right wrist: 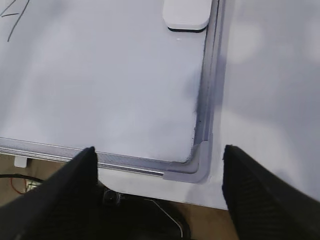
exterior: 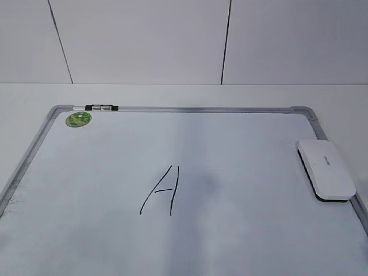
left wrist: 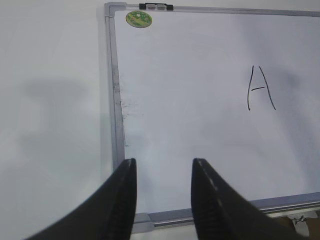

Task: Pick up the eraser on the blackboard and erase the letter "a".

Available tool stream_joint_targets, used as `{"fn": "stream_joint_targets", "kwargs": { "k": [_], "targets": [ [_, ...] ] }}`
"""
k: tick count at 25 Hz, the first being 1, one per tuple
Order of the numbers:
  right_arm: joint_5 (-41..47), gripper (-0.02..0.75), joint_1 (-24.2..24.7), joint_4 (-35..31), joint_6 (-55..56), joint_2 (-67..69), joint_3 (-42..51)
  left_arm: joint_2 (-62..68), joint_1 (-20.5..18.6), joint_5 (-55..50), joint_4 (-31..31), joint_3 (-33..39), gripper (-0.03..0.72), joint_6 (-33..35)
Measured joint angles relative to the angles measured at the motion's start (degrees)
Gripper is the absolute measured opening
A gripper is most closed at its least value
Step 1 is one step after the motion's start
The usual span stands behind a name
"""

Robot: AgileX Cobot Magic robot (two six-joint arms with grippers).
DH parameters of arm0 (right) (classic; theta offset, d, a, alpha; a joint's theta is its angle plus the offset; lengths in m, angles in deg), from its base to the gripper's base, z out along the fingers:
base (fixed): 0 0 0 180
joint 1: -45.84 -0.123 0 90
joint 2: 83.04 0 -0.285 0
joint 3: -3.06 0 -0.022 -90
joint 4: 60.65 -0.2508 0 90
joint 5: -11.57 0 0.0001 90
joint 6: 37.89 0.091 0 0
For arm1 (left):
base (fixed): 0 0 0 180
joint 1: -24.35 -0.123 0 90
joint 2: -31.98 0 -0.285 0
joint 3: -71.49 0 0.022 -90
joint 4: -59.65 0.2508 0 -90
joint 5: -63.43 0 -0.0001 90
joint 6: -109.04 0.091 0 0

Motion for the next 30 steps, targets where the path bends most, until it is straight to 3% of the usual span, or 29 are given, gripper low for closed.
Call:
{"fn": "stream_joint_targets", "kwargs": {
  "k": [9, 15, 30],
  "targets": [
    [-0.99, 0.593, 0.0, 4.81, -1.55, -7.21, 2.27, -1.93, 0.0, 4.03, 0.17, 5.94, 0.281, 2.47],
    [-5.41, 0.592, 0.0, 5.57, -1.78, -7.43, 4.28, -1.93, 0.0, 4.74, 0.27, 6.41, 0.281, 2.82],
    [-6.47, 0.592, 0.0, 5.57, -2.02, -7.43, 4.52, -1.93, 0.0, 4.74, 0.05, 6.41, 0.281, 2.82]
  ]
}}
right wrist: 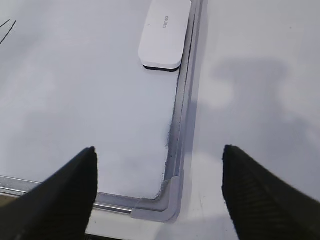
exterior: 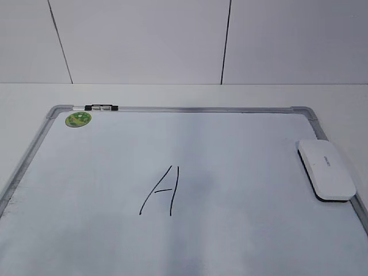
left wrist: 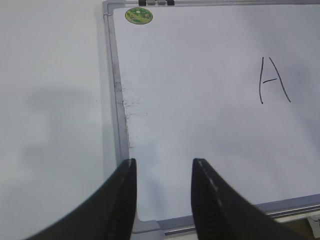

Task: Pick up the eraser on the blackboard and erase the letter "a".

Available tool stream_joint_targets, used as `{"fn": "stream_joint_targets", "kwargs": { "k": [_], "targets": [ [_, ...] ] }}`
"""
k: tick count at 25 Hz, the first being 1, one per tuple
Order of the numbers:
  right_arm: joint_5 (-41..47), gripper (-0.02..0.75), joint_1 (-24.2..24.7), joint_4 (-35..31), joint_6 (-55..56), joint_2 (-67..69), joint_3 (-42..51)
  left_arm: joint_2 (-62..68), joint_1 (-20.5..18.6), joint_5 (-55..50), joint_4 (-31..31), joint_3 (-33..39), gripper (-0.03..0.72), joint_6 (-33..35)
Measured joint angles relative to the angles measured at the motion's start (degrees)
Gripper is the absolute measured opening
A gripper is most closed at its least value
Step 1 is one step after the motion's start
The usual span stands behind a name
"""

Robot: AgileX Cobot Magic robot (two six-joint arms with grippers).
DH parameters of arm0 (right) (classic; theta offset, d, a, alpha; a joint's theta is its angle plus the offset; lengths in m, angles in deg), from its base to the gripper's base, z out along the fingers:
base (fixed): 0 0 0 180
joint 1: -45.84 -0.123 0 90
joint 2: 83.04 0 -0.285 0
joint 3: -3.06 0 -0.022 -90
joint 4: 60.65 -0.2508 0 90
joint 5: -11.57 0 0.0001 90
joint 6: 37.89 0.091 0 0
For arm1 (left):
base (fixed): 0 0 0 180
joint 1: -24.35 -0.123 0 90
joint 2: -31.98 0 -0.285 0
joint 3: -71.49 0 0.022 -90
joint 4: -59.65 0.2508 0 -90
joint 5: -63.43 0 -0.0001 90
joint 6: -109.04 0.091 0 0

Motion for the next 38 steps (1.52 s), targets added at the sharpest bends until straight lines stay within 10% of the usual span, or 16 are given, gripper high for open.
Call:
{"fn": "stream_joint_targets", "kwargs": {
  "k": [25, 38],
  "targets": [
    [-0.13, 0.592, 0.0, 0.0, 0.0, -8.17, 0.0, -5.08, 0.0, 0.09, -0.44, 0.0, 0.241, 0.02],
    [-0.13, 0.592, 9.44, 0.0, 0.0, -8.39, 0.0, -5.08, -8.64, 0.09, -0.44, 0.0, 0.237, 0.02]
  ]
}}
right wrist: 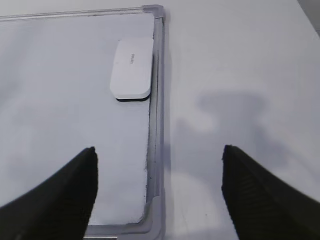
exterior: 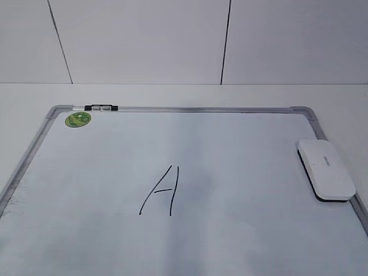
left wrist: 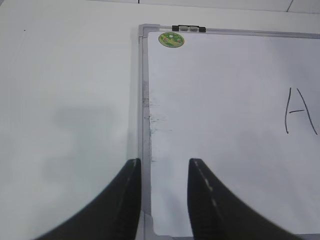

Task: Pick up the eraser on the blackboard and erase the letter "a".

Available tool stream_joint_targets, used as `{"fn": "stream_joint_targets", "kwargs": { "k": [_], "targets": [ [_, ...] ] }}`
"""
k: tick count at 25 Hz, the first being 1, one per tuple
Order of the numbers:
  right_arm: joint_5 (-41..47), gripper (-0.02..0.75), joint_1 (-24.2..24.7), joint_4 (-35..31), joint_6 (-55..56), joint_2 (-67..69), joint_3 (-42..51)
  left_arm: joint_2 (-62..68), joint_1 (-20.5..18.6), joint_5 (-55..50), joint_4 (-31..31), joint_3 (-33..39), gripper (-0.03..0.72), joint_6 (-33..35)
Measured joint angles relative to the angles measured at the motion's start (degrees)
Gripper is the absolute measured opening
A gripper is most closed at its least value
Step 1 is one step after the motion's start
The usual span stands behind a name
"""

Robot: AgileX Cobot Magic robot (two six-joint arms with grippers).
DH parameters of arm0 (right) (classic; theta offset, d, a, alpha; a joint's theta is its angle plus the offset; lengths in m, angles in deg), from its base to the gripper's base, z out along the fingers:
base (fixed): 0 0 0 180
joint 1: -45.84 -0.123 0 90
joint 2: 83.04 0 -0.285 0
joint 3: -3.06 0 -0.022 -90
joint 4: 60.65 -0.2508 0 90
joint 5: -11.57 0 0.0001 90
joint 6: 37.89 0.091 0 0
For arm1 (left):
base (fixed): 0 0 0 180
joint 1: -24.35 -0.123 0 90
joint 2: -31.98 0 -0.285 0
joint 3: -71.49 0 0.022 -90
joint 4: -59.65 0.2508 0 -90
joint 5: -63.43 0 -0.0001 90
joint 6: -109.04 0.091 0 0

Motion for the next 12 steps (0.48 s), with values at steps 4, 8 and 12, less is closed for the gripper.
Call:
{"fn": "stream_joint_targets", "kwargs": {
  "k": [4, 8, 12],
  "targets": [
    [0.0, 0.592, 1.78, 0.0, 0.0, 0.0, 0.0, 0.0, -0.32, 0.0, -0.04, 0.0, 0.237, 0.0],
    [0.0, 0.592, 3.24, 0.0, 0.0, 0.0, 0.0, 0.0, -0.32, 0.0, -0.04, 0.0, 0.237, 0.0],
    [0.0, 0.592, 4.15, 0.0, 0.0, 0.0, 0.0, 0.0, -0.32, 0.0, -0.13, 0.0, 0.235, 0.0]
  ]
}}
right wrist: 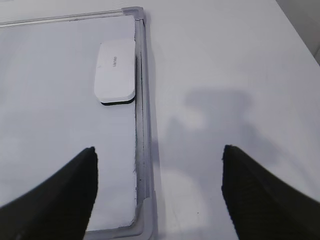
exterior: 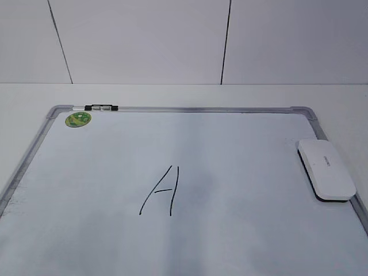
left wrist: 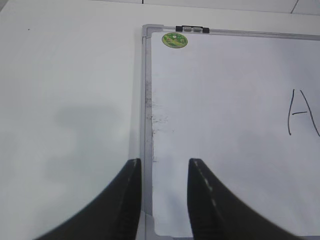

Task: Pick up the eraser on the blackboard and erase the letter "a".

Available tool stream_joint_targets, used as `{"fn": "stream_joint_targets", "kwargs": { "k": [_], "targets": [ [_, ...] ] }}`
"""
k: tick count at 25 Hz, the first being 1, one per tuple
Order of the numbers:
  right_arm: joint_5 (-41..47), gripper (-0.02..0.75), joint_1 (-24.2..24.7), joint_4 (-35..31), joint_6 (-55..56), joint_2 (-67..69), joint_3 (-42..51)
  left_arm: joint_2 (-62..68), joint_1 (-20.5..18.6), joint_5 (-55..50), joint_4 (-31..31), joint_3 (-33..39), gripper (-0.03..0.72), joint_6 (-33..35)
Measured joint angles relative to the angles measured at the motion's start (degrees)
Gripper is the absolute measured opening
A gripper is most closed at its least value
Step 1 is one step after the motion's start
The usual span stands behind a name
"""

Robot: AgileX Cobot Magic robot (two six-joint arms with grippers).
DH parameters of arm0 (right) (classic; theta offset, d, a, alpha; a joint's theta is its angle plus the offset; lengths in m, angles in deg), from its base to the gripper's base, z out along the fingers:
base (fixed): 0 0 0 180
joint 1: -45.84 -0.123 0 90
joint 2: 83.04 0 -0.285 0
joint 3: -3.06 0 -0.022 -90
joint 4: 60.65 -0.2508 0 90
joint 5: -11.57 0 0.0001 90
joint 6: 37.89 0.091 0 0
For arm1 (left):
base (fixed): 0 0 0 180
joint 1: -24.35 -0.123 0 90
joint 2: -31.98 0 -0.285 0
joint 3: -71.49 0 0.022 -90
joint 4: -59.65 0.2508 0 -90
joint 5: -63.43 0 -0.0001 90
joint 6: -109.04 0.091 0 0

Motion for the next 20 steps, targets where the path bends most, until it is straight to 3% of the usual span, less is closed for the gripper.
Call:
{"fn": "stream_joint_targets", "kwargs": {
  "k": [20],
  "targets": [
    [0.0, 0.592, 0.08, 0.0, 0.0, 0.0, 0.0, 0.0, 0.0, 0.0, 0.0, 0.0, 0.235, 0.0]
  ]
}}
